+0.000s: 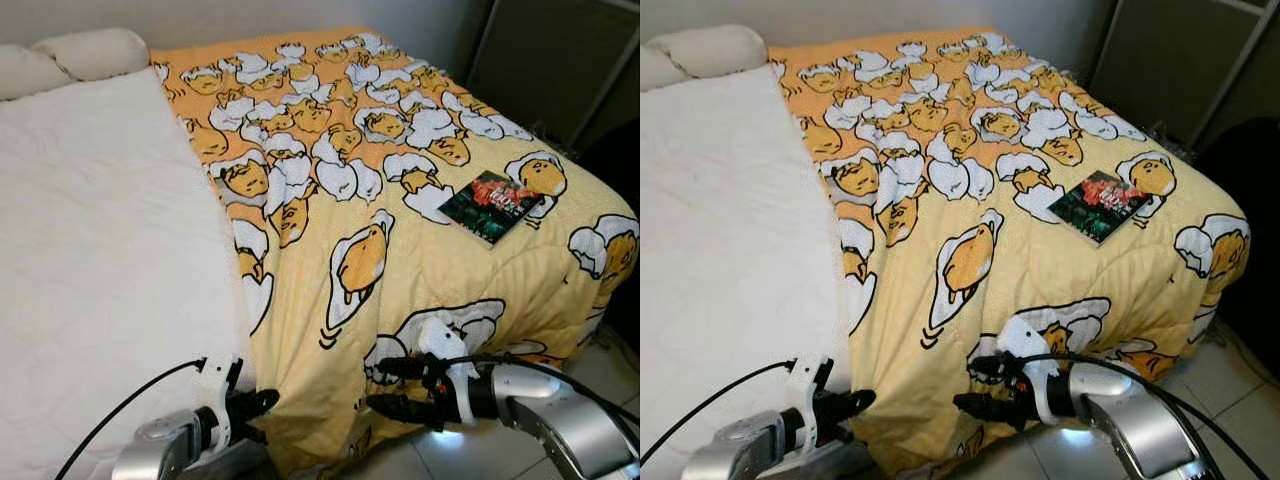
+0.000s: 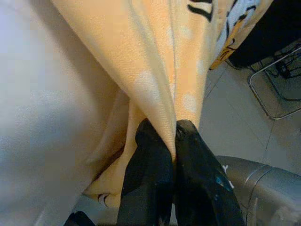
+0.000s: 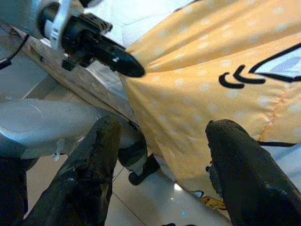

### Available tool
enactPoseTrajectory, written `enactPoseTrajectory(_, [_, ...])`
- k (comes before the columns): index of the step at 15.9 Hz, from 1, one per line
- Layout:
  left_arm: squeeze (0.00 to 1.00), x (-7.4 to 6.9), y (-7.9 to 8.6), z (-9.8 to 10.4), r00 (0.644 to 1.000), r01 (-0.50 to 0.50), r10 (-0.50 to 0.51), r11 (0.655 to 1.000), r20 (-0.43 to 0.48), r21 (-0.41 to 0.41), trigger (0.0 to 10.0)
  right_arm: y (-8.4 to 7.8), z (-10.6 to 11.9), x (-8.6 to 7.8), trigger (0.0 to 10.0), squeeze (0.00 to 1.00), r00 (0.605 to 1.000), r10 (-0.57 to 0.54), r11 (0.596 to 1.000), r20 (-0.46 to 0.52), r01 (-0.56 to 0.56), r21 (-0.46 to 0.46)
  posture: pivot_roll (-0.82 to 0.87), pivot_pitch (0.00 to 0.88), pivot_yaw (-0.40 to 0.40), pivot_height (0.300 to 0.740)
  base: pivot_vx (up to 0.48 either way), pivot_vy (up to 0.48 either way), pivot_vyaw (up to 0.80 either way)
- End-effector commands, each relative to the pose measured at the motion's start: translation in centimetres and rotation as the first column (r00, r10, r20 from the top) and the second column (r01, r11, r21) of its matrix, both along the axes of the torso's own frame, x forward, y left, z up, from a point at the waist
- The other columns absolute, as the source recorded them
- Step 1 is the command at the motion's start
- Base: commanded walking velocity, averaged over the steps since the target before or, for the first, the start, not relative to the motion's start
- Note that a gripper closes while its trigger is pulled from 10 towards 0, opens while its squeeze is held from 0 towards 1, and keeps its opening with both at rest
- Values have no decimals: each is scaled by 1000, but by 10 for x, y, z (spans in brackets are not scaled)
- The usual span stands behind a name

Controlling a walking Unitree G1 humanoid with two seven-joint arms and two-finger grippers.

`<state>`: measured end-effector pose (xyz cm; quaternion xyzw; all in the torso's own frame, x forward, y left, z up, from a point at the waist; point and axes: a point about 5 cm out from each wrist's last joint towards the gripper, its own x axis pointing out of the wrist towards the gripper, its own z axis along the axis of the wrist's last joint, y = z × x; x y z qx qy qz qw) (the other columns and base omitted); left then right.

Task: Clean up the room

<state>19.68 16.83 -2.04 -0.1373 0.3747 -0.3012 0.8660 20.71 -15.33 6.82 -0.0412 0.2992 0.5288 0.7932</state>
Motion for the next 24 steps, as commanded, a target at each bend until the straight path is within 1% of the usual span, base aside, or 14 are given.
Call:
enactPoseTrajectory(1, [0,-11,-1,-4,998,27,-27,999,-49,17,0,-2,4,-2,10000,0,1000,0,1000,22,0,-3,-85,6,36,740,0,0,0])
enactPoseTrajectory(5, [0,-27,-11,-1,996,68,-67,998,-64,16,0,-3,2,-10,10000,0,1000,-6,1000,5,6,-7,-88,17,38,740,0,0,0])
enactPoseTrajectory(6, [0,-27,-11,-3,996,59,-54,996,-68,69,3098,-3,2,-10,10000,0,1000,-6,1000,5,6,-7,-93,16,37,740,0,0,0])
enactPoseTrajectory(7, [404,-23,-8,-4,998,6,-1,995,-58,102,10000,-3,2,-10,10000,0,1000,-11,1000,4,11,-11,-97,14,35,740,0,0,0])
enactPoseTrajectory(8, [1000,-19,-8,-3,998,-28,33,995,-48,100,10000,-3,2,-10,10000,0,1000,-12,1000,4,12,-15,-106,12,32,740,0,0,0])
enactPoseTrajectory(12, [1000,-22,-3,1,1000,-3,7,988,-26,153,10000,-6,6,-10,10000,0,1000,-19,1000,10,19,-25,-127,0,30,740,0,0,0])
enactPoseTrajectory(13, [1000,-21,4,6,1000,-24,23,985,8,173,10000,-7,8,-10,10000,0,999,-39,999,20,40,-25,-140,0,33,740,0,0,0])
enactPoseTrajectory(16, [1000,-10,18,47,967,-110,60,975,248,195,10000,-13,20,-2,10000,0,965,-248,968,85,245,48,-136,0,34,740,0,0,0])
enactPoseTrajectory(17, [933,6,24,80,898,-245,159,955,409,166,10000,-15,23,6,10000,0,905,-402,915,136,394,84,-126,0,27,740,0,0,0])
enactPoseTrajectory(18, [792,24,31,113,806,-380,245,912,539,154,10000,-16,25,15,10000,0,828,-533,845,171,516,138,-102,0,17,740,0,0,0])
enactPoseTrajectory(19, [655,30,33,126,766,-417,255,895,590,155,10000,-17,25,19,10000,0,793,-581,814,182,561,151,-91,0,13,740,0,0,0])
enactPoseTrajectory(20, [608,33,35,129,754,-434,255,885,605,168,10000,-16,25,21,10000,0,783,-594,804,184,574,157,-88,0,11,740,0,0,0])
enactPoseTrajectory(22, [592,39,36,145,687,-519,269,832,675,197,10000,-10,23,30,10000,0,682,-701,713,209,675,190,-75,0,-4,740,0,0,0])
enactPoseTrajectory(24, [608,37,33,148,687,-520,275,833,673,190,10000,-5,24,34,10000,0,652,-725,689,223,696,202,-60,0,-16,740,0,0,0])
